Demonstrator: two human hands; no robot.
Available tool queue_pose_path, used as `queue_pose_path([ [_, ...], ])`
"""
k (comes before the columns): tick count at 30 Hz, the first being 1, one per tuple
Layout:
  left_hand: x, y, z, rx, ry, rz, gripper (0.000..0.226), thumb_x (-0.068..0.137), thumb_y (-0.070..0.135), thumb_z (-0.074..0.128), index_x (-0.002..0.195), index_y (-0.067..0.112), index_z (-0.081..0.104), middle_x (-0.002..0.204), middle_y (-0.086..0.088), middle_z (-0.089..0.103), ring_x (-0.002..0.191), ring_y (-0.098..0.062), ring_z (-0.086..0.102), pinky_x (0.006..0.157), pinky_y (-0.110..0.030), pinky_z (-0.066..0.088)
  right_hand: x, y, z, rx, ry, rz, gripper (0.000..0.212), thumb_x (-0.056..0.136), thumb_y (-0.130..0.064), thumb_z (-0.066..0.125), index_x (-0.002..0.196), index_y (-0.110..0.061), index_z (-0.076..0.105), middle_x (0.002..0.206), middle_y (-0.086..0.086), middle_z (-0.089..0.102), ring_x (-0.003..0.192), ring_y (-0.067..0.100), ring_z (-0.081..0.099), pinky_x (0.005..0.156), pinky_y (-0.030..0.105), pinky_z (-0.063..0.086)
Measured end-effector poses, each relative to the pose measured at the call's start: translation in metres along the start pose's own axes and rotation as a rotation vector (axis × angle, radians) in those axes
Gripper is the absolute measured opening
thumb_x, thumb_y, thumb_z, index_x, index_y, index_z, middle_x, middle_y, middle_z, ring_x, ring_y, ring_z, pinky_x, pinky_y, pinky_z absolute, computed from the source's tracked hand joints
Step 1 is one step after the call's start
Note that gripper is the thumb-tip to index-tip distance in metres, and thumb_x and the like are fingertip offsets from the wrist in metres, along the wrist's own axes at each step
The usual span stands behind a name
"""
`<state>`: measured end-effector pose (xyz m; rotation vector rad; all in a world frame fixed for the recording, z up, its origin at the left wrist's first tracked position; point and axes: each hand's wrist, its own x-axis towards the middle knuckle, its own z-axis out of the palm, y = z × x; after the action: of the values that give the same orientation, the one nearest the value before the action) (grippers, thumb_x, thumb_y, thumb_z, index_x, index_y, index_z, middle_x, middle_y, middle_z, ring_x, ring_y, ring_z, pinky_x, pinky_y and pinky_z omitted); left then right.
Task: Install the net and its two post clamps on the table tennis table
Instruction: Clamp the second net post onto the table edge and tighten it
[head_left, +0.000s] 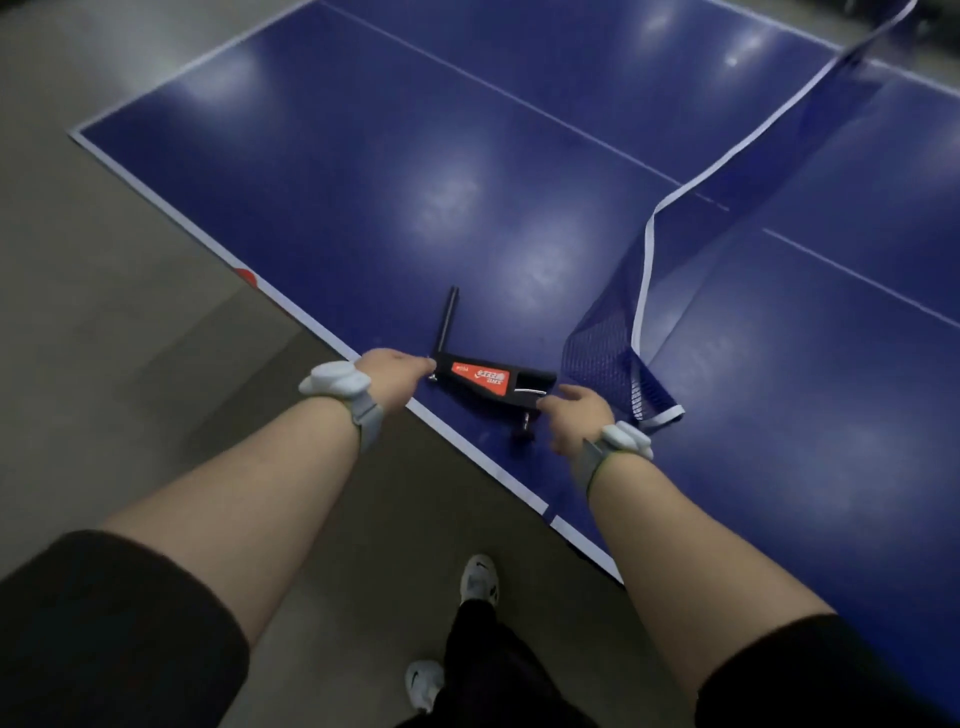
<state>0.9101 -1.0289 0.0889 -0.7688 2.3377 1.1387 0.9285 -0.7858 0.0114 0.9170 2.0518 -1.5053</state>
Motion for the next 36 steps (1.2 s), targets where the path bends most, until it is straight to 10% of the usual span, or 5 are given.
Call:
queue_pose_path([
  [3,0.042,0.011,0.014,0.013,-0.036,-0.038,0.045,0.099,0.045,0.062,0.127,0.011,0.072,0.126,-0.008,0.070,0.118,-0.034,0.064,0.098,-0.034,0.047,0.028,0.001,0.008,-0.054,0.038,0.028,0.070,0.077,-0.035,0.076,0.144,-0.025,0.061,0.111,0.003,0.073,0.081,0.019,0.069,0.091,0.045,0.063],
  [11,0.105,0.010,0.043,-0.219,-0.062,-0.216,0.066,0.088,0.047,0.074,0.145,0.017,0.057,0.137,-0.004,0.062,0.114,-0.025,0.061,0.098,-0.048,0.057,0.050,0.017,0.032,-0.244,0.052,-0.085,0.086,0.072,-0.025,0.088,0.151,-0.031,0.055,0.144,0.006,0.055,0.108,0.021,0.064,0.085,0.026,0.048],
  [22,0.147,0.003,0.056,-0.173,-0.103,-0.232,0.050,0.079,0.044,0.079,0.119,0.014,0.071,0.108,-0.005,0.068,0.093,-0.022,0.063,0.073,-0.036,0.059,0.048,0.025,0.057,-0.427,0.172,-0.119,0.077,0.073,-0.026,0.094,0.139,-0.022,0.055,0.140,0.003,0.045,0.103,0.027,0.067,0.093,0.035,0.058],
  [29,0.158,0.010,0.041,-0.155,-0.205,-0.091,0.019,0.074,0.029,0.074,0.080,0.011,0.069,0.072,-0.010,0.054,0.057,-0.024,0.046,0.050,-0.026,0.033,0.036,0.033,0.072,-0.377,0.316,-0.084,0.052,0.080,-0.019,0.081,0.129,-0.022,0.065,0.128,0.005,0.056,0.103,0.028,0.066,0.084,0.027,0.047],
  [36,0.117,0.066,-0.004,-0.048,-0.840,0.277,0.021,0.086,0.009,0.076,0.068,0.013,0.066,0.059,-0.007,0.048,0.047,-0.017,0.044,0.040,-0.019,0.036,-0.029,0.043,0.094,-0.119,0.615,-0.007,0.053,0.075,-0.019,0.087,0.124,-0.021,0.067,0.119,0.000,0.059,0.104,0.023,0.066,0.087,0.024,0.047],
])
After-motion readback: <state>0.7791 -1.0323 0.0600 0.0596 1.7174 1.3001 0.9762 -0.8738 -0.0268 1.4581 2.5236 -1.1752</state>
